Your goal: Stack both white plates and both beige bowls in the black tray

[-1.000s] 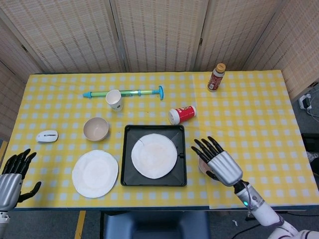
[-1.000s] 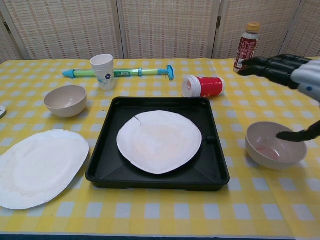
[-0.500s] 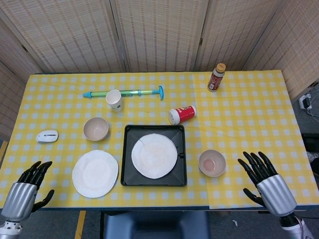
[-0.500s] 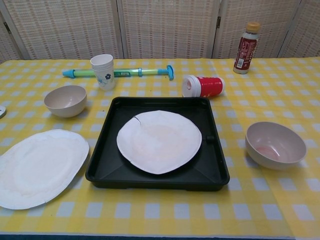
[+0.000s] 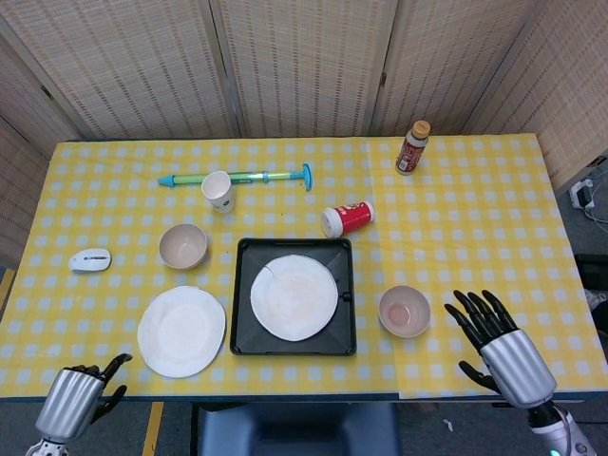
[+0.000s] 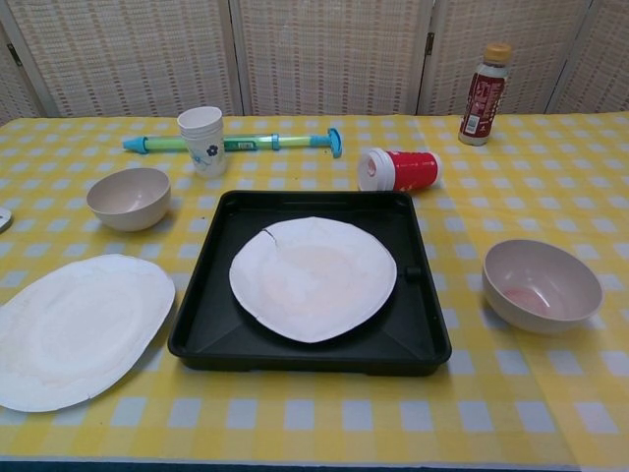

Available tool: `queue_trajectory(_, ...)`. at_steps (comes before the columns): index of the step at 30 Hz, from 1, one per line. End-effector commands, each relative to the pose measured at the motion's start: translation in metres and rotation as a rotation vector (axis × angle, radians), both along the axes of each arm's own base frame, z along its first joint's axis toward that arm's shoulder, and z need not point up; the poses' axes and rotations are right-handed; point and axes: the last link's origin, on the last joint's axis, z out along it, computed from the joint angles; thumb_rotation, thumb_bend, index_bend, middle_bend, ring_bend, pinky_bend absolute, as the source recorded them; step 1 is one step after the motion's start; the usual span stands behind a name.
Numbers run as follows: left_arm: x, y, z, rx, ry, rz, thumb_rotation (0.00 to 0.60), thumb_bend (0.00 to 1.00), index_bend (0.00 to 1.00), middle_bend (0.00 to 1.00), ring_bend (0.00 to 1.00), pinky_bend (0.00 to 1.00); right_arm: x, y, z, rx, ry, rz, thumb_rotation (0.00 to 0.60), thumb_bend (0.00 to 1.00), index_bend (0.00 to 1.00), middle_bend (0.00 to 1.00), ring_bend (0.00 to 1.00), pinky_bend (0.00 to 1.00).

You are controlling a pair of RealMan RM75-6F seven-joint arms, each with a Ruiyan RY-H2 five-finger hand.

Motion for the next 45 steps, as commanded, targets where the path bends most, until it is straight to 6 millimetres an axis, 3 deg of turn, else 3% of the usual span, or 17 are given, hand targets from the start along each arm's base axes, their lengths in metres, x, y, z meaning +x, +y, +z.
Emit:
queue_trajectory(1, -0.008, 0.002, -0.012, -0.041, 0.005, 0.019, 0.600, 0.27, 0.50, 1.00, 0.99, 1.00, -0.001, -0.003, -0.001, -0.002, 0.005, -0.012, 0.600, 0.22, 0.00, 0.00, 0.00, 0.00)
queue_trajectory(24, -0.017, 0.031, -0.065, -0.164, 0.012, -0.037, 0.600, 0.32, 0.56, 1.00, 1.00, 1.00, -0.003, -0.008, -0.006, 0.032, 0.027, -0.031, 0.600, 0.23, 0.00, 0.00, 0.00, 0.00)
queue_trajectory(45, -0.011, 0.043, -0.086, -0.174, 0.053, -0.016, 0.600, 0.32, 0.51, 1.00, 1.00, 1.00, -0.004, -0.010, -0.010, 0.060, 0.036, -0.061, 0.600, 0.23, 0.00, 0.00, 0.00, 0.00)
